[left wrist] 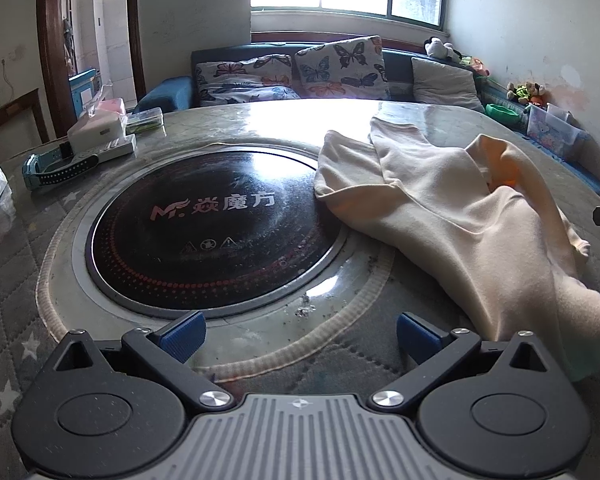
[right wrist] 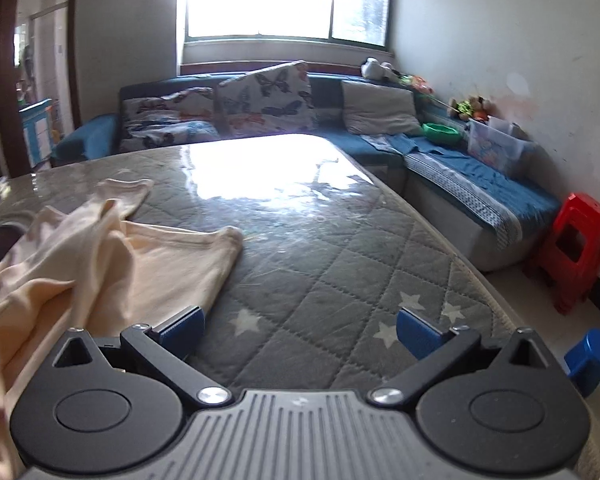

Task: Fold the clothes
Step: 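Move both grippers toward the crumpled cream sweatshirt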

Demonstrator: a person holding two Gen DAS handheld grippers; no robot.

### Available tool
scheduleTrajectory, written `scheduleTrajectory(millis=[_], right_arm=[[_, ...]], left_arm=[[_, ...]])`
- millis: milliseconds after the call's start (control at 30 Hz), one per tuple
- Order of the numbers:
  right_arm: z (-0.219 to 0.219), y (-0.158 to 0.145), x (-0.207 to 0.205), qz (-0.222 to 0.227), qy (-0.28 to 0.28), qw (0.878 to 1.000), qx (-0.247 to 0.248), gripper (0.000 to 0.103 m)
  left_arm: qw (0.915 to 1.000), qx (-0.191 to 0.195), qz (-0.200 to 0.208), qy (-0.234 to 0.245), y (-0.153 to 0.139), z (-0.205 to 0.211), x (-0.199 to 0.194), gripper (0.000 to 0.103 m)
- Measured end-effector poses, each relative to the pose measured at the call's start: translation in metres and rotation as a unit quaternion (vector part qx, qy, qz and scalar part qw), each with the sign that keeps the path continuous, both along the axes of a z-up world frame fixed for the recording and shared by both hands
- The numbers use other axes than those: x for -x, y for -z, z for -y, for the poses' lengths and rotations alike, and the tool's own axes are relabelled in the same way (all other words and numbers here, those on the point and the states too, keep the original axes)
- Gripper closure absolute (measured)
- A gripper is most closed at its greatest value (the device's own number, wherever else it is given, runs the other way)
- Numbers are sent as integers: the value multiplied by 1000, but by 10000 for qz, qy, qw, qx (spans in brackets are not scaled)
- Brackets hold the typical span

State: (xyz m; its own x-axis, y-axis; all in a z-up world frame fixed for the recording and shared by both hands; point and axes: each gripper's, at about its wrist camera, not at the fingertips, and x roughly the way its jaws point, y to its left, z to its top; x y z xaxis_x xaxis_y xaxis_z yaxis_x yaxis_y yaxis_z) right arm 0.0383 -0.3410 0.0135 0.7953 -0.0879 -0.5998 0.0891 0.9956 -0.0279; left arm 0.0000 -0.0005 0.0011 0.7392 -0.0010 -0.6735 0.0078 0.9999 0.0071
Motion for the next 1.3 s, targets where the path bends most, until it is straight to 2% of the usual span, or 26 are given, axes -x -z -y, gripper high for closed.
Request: scheduleTrajectory(millis=[100, 433, 667, 800, 900, 1300], right_arm=[[-12, 2, 7, 54, 46, 10000, 46, 0], [-52, 9, 29, 229, 181, 9994, 192, 0], [-65, 1, 61, 172, -250, 9994, 145, 0], [-52, 5, 75, 138, -836, 9964, 95, 0], [-54, 6, 83, 61, -995, 9950, 32, 0], [-59, 6, 99, -142, -1160, 9931, -119, 0]], left_arm=[[9999, -155, -4, 33, -3, 7, 2, 0], [9996, -231, 111, 131, -20, 24, 29, 0], [9996, -276, 23, 79, -25, 33, 39, 0], [9994, -335, -48, 47, -26, 38, 44, 0], [9995, -319, -52, 15, -27, 39, 49, 0], [9992, -395, -83, 33, -31, 47, 61, 0]])
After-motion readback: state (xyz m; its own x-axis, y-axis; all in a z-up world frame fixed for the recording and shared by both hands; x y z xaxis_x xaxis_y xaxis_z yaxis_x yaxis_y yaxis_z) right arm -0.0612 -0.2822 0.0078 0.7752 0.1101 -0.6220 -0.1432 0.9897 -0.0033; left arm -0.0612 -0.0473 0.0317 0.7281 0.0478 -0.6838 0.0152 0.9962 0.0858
